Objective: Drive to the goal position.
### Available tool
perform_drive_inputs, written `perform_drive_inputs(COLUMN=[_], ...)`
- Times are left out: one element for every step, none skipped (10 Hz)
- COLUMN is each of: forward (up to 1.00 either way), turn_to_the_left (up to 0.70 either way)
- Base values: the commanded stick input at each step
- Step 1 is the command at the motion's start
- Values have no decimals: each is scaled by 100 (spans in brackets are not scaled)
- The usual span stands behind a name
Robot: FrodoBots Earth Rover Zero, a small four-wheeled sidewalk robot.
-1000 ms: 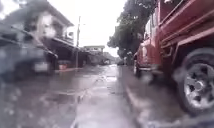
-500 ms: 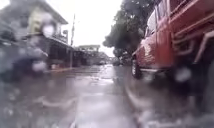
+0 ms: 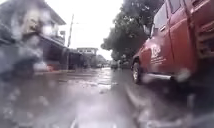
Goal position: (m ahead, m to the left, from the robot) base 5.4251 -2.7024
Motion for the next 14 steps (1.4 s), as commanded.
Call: perform_drive_inputs(forward=[100, 100, 100, 100, 100, 100, 100, 100, 100, 100, 100, 100, 100, 100], turn_to_the_left=[0, 9, 27, 19, 0, 0, 0, 0, 0, -1, -25, -26, 0, 0])
